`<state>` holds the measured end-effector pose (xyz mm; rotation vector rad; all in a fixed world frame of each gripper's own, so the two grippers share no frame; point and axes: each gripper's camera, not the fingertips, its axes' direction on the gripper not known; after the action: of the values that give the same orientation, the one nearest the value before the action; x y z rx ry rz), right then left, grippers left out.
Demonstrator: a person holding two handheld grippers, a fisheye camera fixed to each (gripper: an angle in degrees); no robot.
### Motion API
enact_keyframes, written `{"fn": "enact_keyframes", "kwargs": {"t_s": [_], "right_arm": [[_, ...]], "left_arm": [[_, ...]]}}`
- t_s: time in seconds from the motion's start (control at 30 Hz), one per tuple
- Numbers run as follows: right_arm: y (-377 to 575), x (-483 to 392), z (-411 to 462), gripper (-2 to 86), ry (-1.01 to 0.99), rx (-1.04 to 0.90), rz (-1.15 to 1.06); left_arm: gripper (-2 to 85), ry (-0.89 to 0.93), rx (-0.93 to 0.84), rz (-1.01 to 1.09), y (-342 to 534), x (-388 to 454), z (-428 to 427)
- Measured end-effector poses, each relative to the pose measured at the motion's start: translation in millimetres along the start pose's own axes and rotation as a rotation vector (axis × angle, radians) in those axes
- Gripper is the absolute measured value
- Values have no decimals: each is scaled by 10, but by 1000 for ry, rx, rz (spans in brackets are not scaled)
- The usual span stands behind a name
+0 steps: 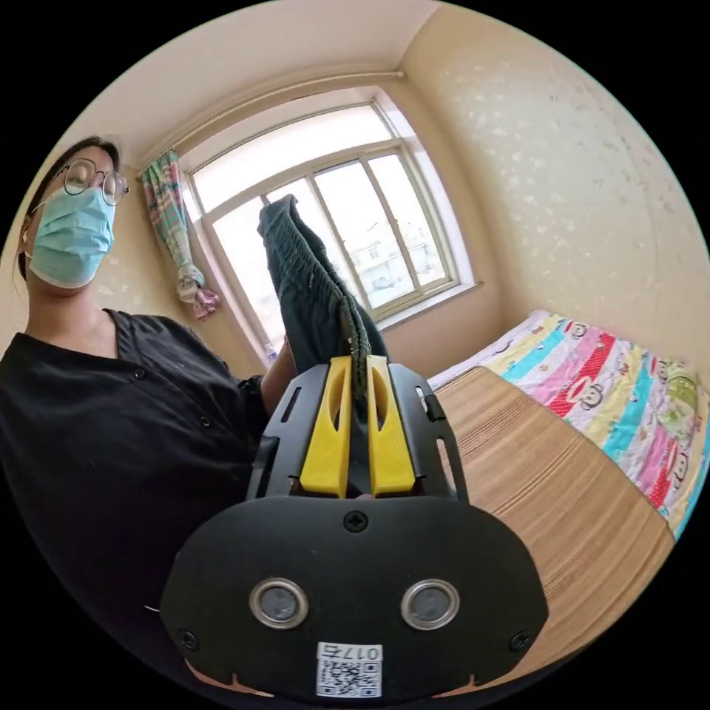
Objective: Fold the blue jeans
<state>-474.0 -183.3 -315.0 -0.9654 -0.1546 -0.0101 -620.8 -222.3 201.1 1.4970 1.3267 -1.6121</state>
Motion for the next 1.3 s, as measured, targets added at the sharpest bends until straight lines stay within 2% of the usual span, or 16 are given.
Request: {"fn": "enact_keyframes", "kwargs": {"t_s": [0.07,0.13,0.33,0.47,0.57,0.63,0.8,0.9,0.97,1.03,1.07,1.13,1.17,1.23,1.3], "right_arm": [[-288,-289,-625,31,264,67,-7],[-587,-567,-1000,30,423,74,5],[-1245,-1760,-1794,27,847,235,-217],[-1365,-2632,-2452,25,893,435,-386],[-1382,-3124,-2855,24,891,518,-512],[-1411,-3323,-3068,23,901,538,-569],[-1671,-3307,-3543,23,886,498,-621],[-2033,-2836,-3721,23,941,463,-567],[-2529,-2105,-3797,23,977,372,-446],[-2941,-1416,-3807,23,992,282,-335],[-3226,-916,-3784,24,1017,230,-267],[-3680,-67,-3694,26,1081,167,-148],[-3935,542,-3601,27,1082,128,-82],[-4171,1489,-3470,28,946,48,56],[-4104,2356,-3285,28,841,-83,227]], "left_arm": [[-8,-151,-125,-36,-53,-20,248],[-9,-314,-283,-80,-48,-124,749],[-9,-306,-299,-39,-68,-203,1884],[-9,-425,-267,71,-279,94,2511],[-9,-403,-156,103,-419,282,2901],[-9,-355,-74,128,-504,347,3148],[-9,-400,-41,99,-591,3,3576],[-8,-521,-91,58,-606,-652,3883],[-8,-581,-165,-70,-642,-1428,4035],[-5,-612,-228,-350,-605,-2806,4049],[-4,-631,-242,-403,-587,-3174,4046],[6,-791,-371,-467,-485,-4642,4082],[14,-839,-394,-471,-405,-4995,4052],[71,-1055,-441,-556,209,-6082,3629],[115,-1235,-535,-651,806,-6547,3167]]}}
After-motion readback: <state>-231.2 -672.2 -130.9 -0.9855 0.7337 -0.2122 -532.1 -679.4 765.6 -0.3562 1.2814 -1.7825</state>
